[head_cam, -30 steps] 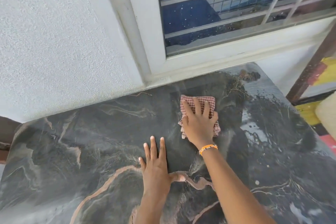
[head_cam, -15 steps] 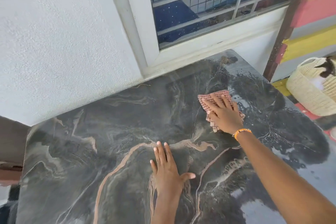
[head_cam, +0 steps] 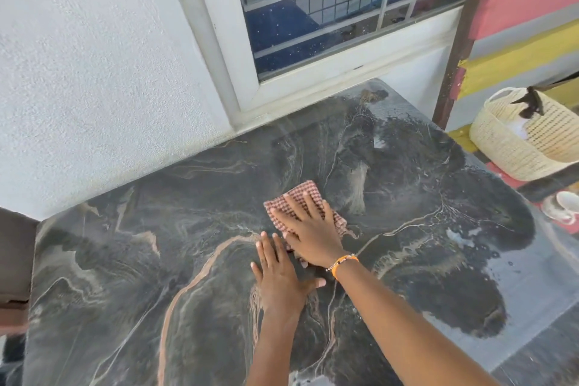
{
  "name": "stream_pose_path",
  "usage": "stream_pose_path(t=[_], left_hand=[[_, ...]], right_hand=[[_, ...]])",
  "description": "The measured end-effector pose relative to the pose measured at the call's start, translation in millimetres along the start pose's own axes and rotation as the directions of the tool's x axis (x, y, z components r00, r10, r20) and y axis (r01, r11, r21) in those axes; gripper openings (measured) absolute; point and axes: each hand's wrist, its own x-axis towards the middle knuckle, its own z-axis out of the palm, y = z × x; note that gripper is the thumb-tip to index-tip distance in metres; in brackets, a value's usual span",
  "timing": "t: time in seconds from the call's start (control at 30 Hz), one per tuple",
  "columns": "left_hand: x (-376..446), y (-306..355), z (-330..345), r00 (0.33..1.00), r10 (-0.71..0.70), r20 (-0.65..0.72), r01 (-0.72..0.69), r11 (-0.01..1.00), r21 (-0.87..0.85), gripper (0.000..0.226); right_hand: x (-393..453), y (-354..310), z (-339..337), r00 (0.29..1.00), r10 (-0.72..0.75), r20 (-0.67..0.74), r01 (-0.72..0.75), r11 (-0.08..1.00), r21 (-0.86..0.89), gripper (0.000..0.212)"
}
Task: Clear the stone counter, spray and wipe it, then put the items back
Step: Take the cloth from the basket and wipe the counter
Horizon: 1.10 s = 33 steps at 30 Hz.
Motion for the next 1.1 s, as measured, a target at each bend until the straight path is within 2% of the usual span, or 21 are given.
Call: stream_pose_path(t=[0.1,0.17,0.23,0.3,0.4,0.53,0.63,0.7,0.77,0.83,0.9,1.0,1.1], left_hand=[[-2.2,8.1,3.6,0.999,-0.036,-0.030,0.035,0.999,-0.032,0.126],[-2.4,26.6,7.1,0.998,-0.036,-0.047,0.034,0.999,-0.036,0.126],[4.3,53.8,11.9,0.999,-0.002,-0.034,0.000,0.999,-0.040,0.125],[16.6,85.0,17.2,0.998,0.055,-0.005,-0.055,0.997,-0.048,0.124],[36.6,131.4,25.1,0.993,0.118,0.009,-0.117,0.992,-0.049,0.120],[56.6,170.7,33.0,0.997,0.066,0.046,-0.064,0.997,-0.035,0.116],[62.1,175.6,35.6,0.998,0.010,0.059,-0.010,1.000,-0.008,0.117],[63.1,175.0,36.9,0.999,-0.001,0.051,0.002,1.000,-0.028,0.120],[63.7,174.1,37.3,0.999,-0.006,0.046,0.007,1.000,-0.026,0.121],[64.4,173.0,38.0,0.999,-0.012,0.046,0.012,1.000,-0.009,0.122],[65.9,174.1,38.6,0.998,-0.035,0.042,0.035,0.999,-0.007,0.121],[73.1,183.5,36.1,0.997,-0.073,0.010,0.073,0.997,-0.015,0.119],[89.5,193.5,30.0,0.999,-0.047,-0.021,0.046,0.999,-0.023,0.116]], right_hand=[[-7.3,19.2,-6.3,0.986,-0.162,0.049,0.163,0.987,-0.009,0.050],[-14.1,51.9,-14.7,0.982,-0.183,0.054,0.184,0.983,-0.023,0.050],[-18.9,95.6,-25.5,0.990,-0.138,0.042,0.138,0.990,-0.017,0.050],[-22.1,147.1,-39.4,0.999,-0.047,0.014,0.047,0.999,0.007,0.050],[-24.5,231.5,-59.3,0.985,0.171,-0.022,-0.171,0.985,0.000,0.050],[-31.6,312.4,-78.9,0.888,0.438,-0.140,-0.441,0.897,0.011,0.052],[-35.5,301.3,-73.9,0.755,0.610,-0.239,-0.592,0.792,0.152,0.062],[-33.1,273.2,-62.8,0.709,0.660,-0.246,-0.633,0.751,0.189,0.062],[-25.1,240.2,-52.0,0.776,0.580,-0.246,-0.559,0.814,0.156,0.059],[-11.8,207.2,-44.9,0.901,0.370,-0.228,-0.365,0.929,0.064,0.055],[8.3,187.4,-43.7,0.977,0.119,-0.175,-0.124,0.992,-0.016,0.053],[44.7,198.7,-57.6,0.993,-0.105,-0.054,0.102,0.994,-0.046,0.051],[70.1,238.4,-75.4,0.994,-0.088,-0.072,0.085,0.996,-0.039,0.050]])
